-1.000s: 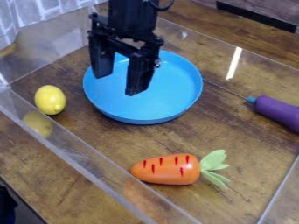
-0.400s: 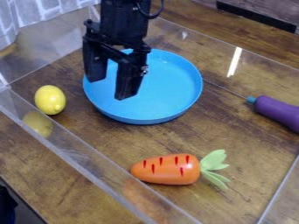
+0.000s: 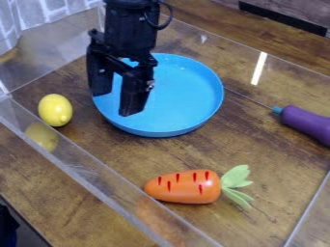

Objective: Put the lemon on the blue tray

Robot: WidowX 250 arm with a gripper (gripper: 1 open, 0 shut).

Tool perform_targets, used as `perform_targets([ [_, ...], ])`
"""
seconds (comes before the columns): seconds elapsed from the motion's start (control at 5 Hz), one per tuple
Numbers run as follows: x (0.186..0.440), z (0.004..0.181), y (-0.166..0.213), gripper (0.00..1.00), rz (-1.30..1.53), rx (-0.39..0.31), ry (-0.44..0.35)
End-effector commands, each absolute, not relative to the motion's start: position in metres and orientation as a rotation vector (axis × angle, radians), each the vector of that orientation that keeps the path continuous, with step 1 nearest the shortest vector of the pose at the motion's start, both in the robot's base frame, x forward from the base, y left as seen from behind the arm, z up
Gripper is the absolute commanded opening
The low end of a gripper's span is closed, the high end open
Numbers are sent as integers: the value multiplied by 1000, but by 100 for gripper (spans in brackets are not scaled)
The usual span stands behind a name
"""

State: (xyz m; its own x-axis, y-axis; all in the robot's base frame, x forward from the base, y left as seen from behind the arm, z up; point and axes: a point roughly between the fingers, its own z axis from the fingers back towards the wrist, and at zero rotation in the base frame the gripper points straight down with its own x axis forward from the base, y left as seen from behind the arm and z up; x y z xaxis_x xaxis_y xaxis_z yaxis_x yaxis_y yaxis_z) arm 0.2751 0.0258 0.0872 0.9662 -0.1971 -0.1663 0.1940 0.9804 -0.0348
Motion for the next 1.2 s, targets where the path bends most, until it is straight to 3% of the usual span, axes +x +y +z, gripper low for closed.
perform_targets([
  [0.0, 276, 91, 37, 100, -211, -11, 146],
  [1.0, 264, 81, 63, 100, -386, 6, 159],
])
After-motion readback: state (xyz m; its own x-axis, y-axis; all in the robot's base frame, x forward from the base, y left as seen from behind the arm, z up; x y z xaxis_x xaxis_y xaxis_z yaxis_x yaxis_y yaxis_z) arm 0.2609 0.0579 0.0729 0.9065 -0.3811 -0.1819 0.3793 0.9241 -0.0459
